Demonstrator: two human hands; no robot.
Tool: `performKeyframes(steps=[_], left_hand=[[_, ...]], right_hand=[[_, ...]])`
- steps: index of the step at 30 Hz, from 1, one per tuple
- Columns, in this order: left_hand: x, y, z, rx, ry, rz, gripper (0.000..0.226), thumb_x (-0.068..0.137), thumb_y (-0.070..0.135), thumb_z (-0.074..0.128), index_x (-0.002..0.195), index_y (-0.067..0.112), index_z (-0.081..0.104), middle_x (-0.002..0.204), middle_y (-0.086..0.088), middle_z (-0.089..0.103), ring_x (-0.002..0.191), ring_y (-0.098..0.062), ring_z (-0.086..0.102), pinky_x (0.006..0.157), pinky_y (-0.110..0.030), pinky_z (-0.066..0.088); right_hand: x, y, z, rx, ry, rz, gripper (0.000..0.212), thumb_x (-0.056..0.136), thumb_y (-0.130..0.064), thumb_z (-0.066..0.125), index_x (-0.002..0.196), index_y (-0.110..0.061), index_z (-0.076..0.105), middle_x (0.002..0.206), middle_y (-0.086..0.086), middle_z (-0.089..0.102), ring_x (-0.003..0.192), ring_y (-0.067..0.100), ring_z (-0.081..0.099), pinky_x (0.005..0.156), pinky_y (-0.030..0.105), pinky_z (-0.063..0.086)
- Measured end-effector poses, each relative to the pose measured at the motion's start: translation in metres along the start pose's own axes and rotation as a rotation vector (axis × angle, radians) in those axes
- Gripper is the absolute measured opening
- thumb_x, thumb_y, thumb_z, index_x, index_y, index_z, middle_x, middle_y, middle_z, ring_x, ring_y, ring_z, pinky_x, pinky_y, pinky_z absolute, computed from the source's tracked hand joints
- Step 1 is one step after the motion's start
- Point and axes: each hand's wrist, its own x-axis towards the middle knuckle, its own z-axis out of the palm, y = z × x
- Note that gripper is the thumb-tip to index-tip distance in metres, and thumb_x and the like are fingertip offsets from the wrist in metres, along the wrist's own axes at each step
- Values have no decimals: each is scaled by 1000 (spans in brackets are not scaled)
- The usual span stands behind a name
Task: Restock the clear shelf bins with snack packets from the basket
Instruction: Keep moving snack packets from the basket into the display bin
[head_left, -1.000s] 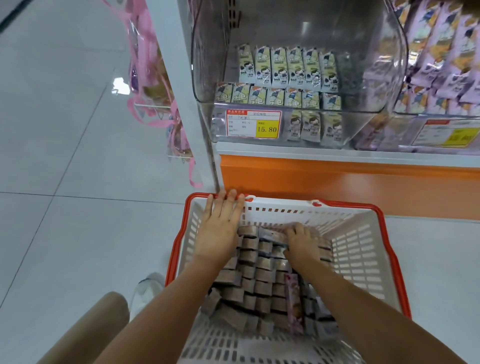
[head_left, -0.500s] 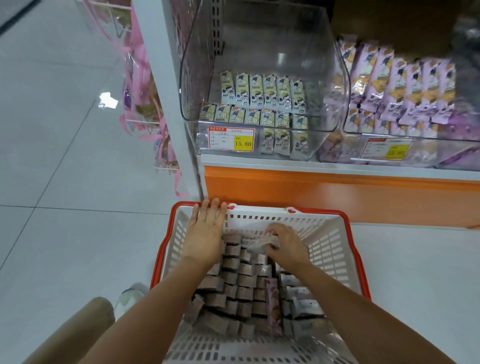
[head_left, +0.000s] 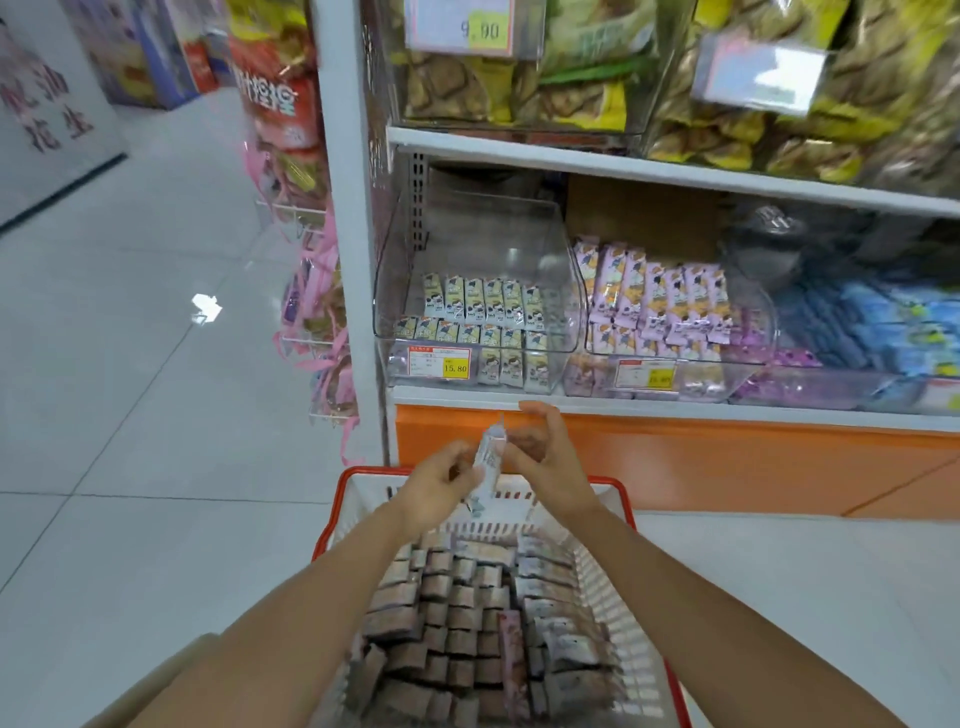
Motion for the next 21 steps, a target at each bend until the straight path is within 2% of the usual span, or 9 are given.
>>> performKeyframes(steps=[2, 6, 9, 12, 14, 16, 18, 19, 21], left_hand=[[-2, 15, -4, -159, 64, -59, 12, 101, 20, 53, 108, 12, 58, 94, -12, 62, 84, -21, 61, 83, -42, 52], [-7, 37, -13, -400, 47, -87, 26, 102, 13, 48, 124, -1, 53, 118, -26, 61, 97, -25, 68, 78, -26, 58], [-8, 42, -24, -409, 65, -66, 27, 101, 15, 51, 125, 1, 54, 122, -26, 59, 103, -30, 66, 86, -37, 58], [-9, 46, -38, -99, 201, 94, 23, 98, 14, 55, 121, 12, 57, 114, -8, 62, 105, -24, 60, 95, -42, 49], [-6, 45, -52, 214, 379, 257, 31, 92, 6, 55, 121, 15, 58, 119, -4, 58, 112, -22, 55, 97, -39, 46], [-4, 45, -68, 560, 527, 368, 43, 86, 5, 56, 128, 18, 56, 131, -4, 53, 123, -22, 48, 107, -38, 38], [-1, 43, -81, 798, 544, 395, 59, 88, 8, 56, 144, 19, 43, 153, -3, 36, 144, -23, 27, 120, -35, 12], [1, 42, -85, 895, 523, 380, 67, 90, 11, 55, 152, 21, 30, 161, -1, 22, 150, -21, 11, 120, -34, -3], [6, 37, -91, 1034, 468, 309, 78, 95, 18, 51, 157, 23, 4, 164, 1, -3, 148, -16, -16, 115, -34, -18]], right_hand=[[-4, -13, 2, -3, -26, -31, 50, 88, -22, 72, 129, -29, 44, 110, 5, 63, 98, 20, 64, 84, 41, 56], [-15, -34, 12, -112, -102, -118, 40, 90, -20, 69, 122, -32, 50, 107, 6, 60, 100, 25, 60, 85, 47, 54], [-15, -50, 18, -125, -89, -155, 37, 90, -19, 67, 121, -30, 51, 99, 6, 61, 91, 30, 62, 75, 48, 56], [-7, -67, 19, -158, -38, -195, 34, 89, -17, 69, 119, -25, 53, 99, -1, 61, 87, 13, 63, 71, 38, 58], [2, -79, 19, -168, 12, -217, 32, 89, -12, 69, 117, -21, 54, 95, -6, 60, 79, 2, 60, 67, 31, 57], [15, -93, 18, -186, 55, -240, 30, 89, -10, 68, 114, -18, 55, 93, -5, 60, 78, 1, 59, 66, 25, 55], [34, -105, 18, -232, 90, -252, 27, 90, -10, 67, 113, -16, 54, 94, -3, 61, 81, 6, 61, 64, 21, 54], [45, -111, 18, -269, 106, -243, 26, 90, -11, 67, 112, -17, 54, 94, -2, 61, 81, 8, 62, 62, 20, 54], [68, -120, 18, -355, 129, -209, 25, 90, -16, 66, 112, -18, 54, 93, -1, 62, 76, 13, 64, 60, 25, 56]])
